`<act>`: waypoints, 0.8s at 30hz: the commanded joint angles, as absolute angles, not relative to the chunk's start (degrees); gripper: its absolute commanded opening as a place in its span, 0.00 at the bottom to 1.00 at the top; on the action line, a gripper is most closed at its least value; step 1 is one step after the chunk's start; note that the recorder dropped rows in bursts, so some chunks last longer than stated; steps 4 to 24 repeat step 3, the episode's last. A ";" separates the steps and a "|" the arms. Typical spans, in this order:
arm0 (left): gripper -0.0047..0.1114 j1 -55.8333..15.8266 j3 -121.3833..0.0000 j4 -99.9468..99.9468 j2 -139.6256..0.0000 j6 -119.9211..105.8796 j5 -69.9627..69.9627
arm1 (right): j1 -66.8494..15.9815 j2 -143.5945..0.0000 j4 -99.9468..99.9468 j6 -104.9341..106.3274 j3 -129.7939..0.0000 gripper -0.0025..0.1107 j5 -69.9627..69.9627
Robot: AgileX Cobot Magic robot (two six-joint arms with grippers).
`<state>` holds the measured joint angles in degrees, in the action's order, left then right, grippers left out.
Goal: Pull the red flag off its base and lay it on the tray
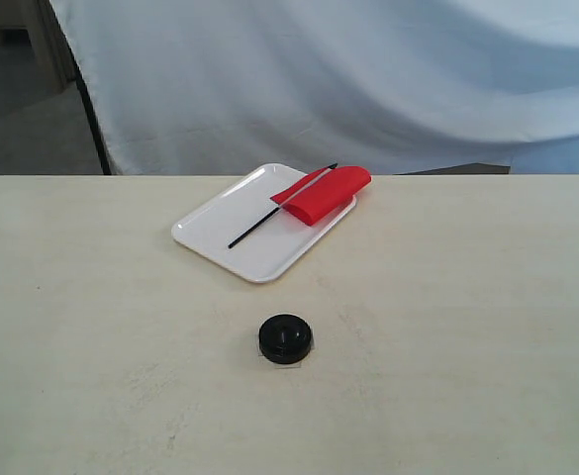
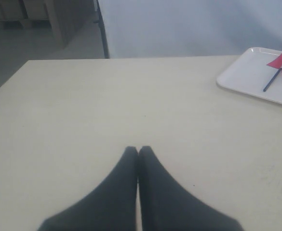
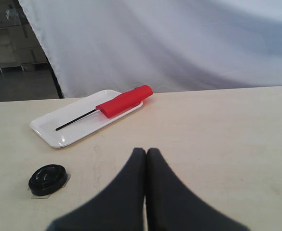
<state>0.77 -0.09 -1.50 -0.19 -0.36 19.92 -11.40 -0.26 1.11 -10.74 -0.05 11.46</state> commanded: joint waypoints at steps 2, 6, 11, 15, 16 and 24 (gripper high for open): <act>0.04 0.61 0.00 -1.65 0.00 0.00 19.66 | -11.58 0.00 1.46 -10.97 0.00 0.02 11.67; 0.04 0.61 0.00 -1.65 0.00 0.00 19.66 | -11.58 0.00 1.46 -10.97 0.00 0.02 11.67; 0.04 0.61 0.00 -1.65 0.00 0.00 19.66 | -11.58 0.00 1.46 -10.97 0.00 0.02 11.67; 0.04 0.61 0.00 -1.65 0.00 0.00 19.66 | -11.58 0.00 1.46 -10.97 0.00 0.02 11.67; 0.04 0.61 0.00 -1.65 0.00 0.00 19.66 | -11.58 0.00 1.46 -10.97 0.00 0.02 11.67; 0.04 0.61 0.00 -1.65 0.00 0.00 19.66 | -11.58 0.00 1.46 -10.97 0.00 0.02 11.67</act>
